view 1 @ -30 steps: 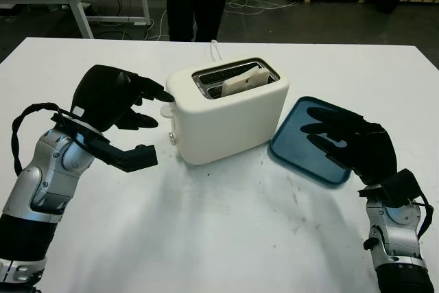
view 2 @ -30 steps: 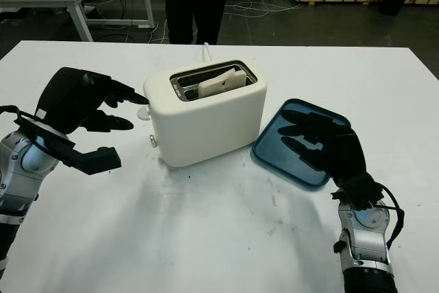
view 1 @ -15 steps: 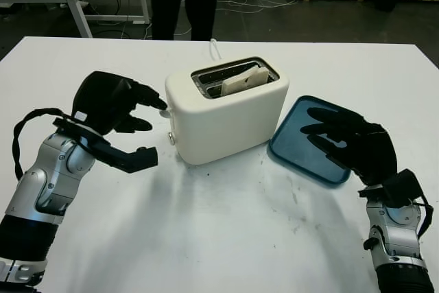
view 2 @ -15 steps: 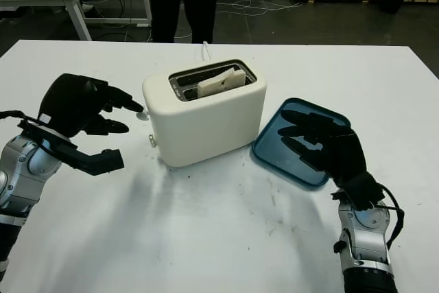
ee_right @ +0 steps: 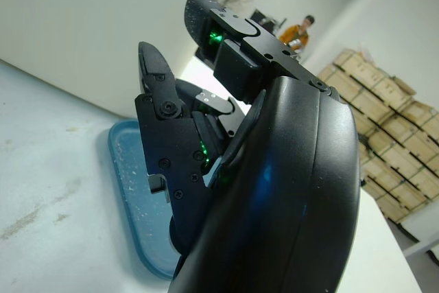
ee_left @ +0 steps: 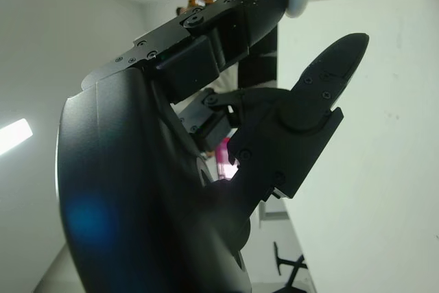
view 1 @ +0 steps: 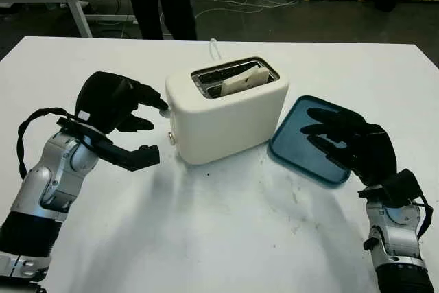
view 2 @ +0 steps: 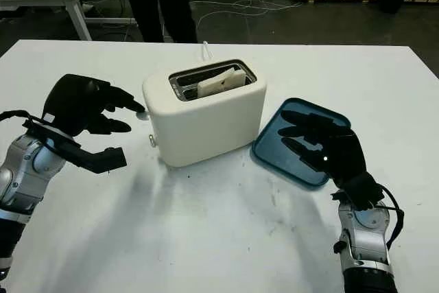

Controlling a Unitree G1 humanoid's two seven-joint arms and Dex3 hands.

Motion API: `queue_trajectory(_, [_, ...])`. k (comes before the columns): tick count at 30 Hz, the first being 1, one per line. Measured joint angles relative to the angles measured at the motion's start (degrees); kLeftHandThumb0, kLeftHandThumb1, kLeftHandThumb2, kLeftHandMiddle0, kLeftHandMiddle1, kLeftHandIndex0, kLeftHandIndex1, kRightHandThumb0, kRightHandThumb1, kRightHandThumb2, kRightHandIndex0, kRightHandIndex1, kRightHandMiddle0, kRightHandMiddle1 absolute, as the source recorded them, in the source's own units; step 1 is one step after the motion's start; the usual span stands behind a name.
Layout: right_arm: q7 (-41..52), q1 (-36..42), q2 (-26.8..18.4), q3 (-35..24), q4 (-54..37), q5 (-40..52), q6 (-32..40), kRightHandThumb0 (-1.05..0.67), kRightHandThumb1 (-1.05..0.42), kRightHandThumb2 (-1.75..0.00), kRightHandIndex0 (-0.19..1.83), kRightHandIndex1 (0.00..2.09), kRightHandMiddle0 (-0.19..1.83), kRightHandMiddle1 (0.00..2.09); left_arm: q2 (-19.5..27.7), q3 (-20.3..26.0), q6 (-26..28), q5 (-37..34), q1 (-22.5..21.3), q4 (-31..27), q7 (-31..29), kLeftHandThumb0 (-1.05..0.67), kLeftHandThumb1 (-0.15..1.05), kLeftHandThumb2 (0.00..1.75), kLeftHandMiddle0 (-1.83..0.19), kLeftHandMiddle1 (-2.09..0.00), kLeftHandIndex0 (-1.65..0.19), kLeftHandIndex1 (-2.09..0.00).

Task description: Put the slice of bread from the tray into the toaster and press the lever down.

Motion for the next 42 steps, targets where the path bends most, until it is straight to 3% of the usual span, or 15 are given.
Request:
queue_trajectory(7, [0.00,0.00,0.00,0.00,0.00,0.02,0.00,-0.17,-0.92,-0.05,0.68,0.74,0.91,0.00,-0.11,-0.12,-1.35,-0.05,-0.41,1.24,0.97,-0.34,0.58,0.01,-1.12,-0.98,-1.36,-0.04])
queue_trajectory(24, [-0.06,0.01,0.01,0.01,0.24,0.06,0.01,-0.18,-0.92,-0.05,0.69,0.70,0.91,0.00,0.69,-1.28,-5.12,0.26,-3.19,5.97,3.20,-0.42,0.82,0.04,-1.09,-0.94,-1.38,-0.02])
queue_trajectory(42, [0.95,-0.01,0.00,-0.33,1.08,1.27,-0.03,-0.16,-0.92,-0.05,0.69,0.67,0.90,0.00,-0.39,-1.93,-3.36,0.29,-2.69,6.04,4.18,-0.39,0.83,0.00,-1.06,-1.05,-1.36,0.00])
